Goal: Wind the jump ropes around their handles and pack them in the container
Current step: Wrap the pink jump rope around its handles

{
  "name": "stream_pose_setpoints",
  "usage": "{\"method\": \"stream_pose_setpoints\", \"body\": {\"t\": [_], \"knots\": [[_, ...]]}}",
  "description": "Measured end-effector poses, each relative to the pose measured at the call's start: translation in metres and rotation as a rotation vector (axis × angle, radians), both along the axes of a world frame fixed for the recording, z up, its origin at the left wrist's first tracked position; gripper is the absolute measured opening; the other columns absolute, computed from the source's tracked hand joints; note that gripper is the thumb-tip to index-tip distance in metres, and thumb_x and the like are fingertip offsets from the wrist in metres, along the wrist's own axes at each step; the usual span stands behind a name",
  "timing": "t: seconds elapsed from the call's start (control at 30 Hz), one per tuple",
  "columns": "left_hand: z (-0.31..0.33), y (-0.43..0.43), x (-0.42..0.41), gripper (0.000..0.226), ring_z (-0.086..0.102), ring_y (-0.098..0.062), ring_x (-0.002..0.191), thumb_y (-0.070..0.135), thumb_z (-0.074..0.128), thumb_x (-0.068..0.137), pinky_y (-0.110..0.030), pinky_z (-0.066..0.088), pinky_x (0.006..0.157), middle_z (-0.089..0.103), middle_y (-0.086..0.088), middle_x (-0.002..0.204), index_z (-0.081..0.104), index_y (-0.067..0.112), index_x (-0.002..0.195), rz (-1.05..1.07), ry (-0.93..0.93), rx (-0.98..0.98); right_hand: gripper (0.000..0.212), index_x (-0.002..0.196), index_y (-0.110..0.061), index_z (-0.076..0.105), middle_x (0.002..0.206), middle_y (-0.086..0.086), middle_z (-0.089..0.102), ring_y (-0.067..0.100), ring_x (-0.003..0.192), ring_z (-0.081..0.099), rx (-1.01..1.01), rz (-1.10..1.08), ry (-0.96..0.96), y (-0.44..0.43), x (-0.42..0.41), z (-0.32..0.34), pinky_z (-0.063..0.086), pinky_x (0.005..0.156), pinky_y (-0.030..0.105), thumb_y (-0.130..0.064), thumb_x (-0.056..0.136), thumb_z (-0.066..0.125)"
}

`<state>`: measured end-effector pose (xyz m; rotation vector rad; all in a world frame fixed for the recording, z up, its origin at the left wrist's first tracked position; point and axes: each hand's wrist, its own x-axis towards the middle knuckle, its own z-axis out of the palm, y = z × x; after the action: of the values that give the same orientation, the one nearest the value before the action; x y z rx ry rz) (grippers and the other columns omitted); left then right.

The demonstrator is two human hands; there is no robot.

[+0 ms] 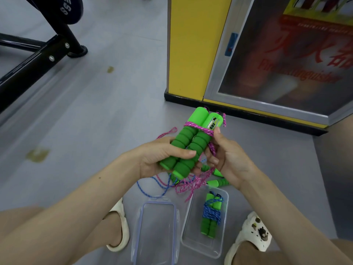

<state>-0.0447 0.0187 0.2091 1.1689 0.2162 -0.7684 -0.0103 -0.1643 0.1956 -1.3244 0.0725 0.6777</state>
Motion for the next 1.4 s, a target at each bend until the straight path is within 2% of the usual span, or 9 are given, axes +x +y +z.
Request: {"method": "stream_pose_setpoints", "body": {"t": [0.1,0.3,0.43,0.57,0.67,0.87,1.03,1.2,1.4], "knots": [[-0.001,-0.005,0.002,0.034,0.069,-0.027,0.079,0.0,0.07,0.079,-0.03,0.056,0.061,0.071,-0.015,0.096,0.062,0.007,0.112,0.104,-0.098,0.229,0.053,0.082,-0.004,0.064,0.059,0.005,0.06,0.014,0.051,0.046,-0.226,-0.027,-0.048,0.0,0.0,-0.004,0.04,0.054,0.022,-0.052,0.089,0.045],[-0.007,-0.005,0.005,0.029,0.065,-0.015,0.069,0.005,0.079,0.072,-0.022,0.051,0.059,0.069,-0.002,0.08,0.064,0.021,0.091,0.18,-0.345,0.665,0.018,0.103,-0.006,0.068,0.061,0.001,0.059,0.005,0.047,0.049,-0.398,0.02,-0.173,0.0,-0.003,-0.005,0.04,0.049,0.016,-0.011,0.086,0.067],[-0.01,-0.006,0.002,0.027,0.058,-0.012,0.066,0.019,0.078,0.072,-0.023,0.044,0.056,0.062,0.006,0.074,0.059,0.024,0.091,0.11,-0.522,1.002,0.013,0.098,-0.013,0.072,0.059,-0.001,0.058,0.006,0.048,0.051,-0.691,0.069,-0.351,0.001,-0.002,-0.01,0.04,0.05,0.018,-0.013,0.089,0.063],[-0.008,-0.008,0.0,0.028,0.058,-0.017,0.071,0.021,0.077,0.075,-0.028,0.045,0.061,0.059,0.007,0.074,0.057,0.024,0.095,0.135,-0.567,1.057,0.013,0.087,-0.019,0.073,0.065,0.01,0.063,0.019,0.058,0.054,-0.749,0.051,-0.403,0.003,-0.003,-0.01,0.046,0.059,0.035,-0.021,0.091,0.06],[-0.006,-0.008,0.0,0.031,0.06,-0.021,0.074,0.023,0.077,0.075,-0.035,0.05,0.066,0.063,0.003,0.079,0.061,0.019,0.102,0.229,-0.571,1.046,0.017,0.08,-0.024,0.07,0.063,0.005,0.062,0.014,0.057,0.056,-0.688,0.031,-0.391,0.003,-0.002,-0.007,0.047,0.063,0.032,-0.024,0.093,0.058],[-0.002,-0.007,0.002,0.035,0.059,-0.019,0.078,0.023,0.076,0.078,-0.031,0.048,0.067,0.061,0.007,0.079,0.059,0.022,0.109,0.294,-0.606,1.067,0.017,0.104,-0.016,0.058,0.061,-0.002,0.057,-0.001,0.044,0.05,-0.527,-0.016,-0.384,0.008,-0.005,-0.005,0.044,0.048,0.016,-0.019,0.088,0.065],[-0.001,-0.009,0.0,0.039,0.06,-0.021,0.079,0.023,0.075,0.079,-0.031,0.048,0.067,0.062,0.004,0.083,0.059,0.022,0.114,0.309,-0.625,1.077,0.004,0.093,-0.011,0.061,0.058,0.003,0.057,-0.001,0.035,0.043,-0.535,-0.064,-0.423,0.009,-0.002,-0.001,0.031,0.04,0.01,-0.014,0.091,0.062],[0.001,-0.009,0.0,0.039,0.061,-0.022,0.08,0.024,0.074,0.079,-0.034,0.05,0.071,0.063,0.006,0.083,0.059,0.024,0.115,0.324,-0.635,1.079,0.017,0.079,-0.018,0.064,0.066,0.002,0.062,0.009,0.059,0.056,-0.41,-0.124,-0.271,0.016,0.002,-0.006,0.049,0.062,0.02,-0.01,0.093,0.057],[0.002,-0.008,0.0,0.042,0.061,-0.024,0.086,0.027,0.074,0.079,-0.037,0.051,0.075,0.065,0.002,0.09,0.057,0.025,0.117,0.327,-0.656,1.101,0.005,0.086,-0.019,0.066,0.082,-0.004,0.068,0.009,0.082,0.06,-0.24,-0.144,-0.044,0.021,0.002,-0.013,0.041,0.076,0.021,-0.016,0.089,0.063]]}}
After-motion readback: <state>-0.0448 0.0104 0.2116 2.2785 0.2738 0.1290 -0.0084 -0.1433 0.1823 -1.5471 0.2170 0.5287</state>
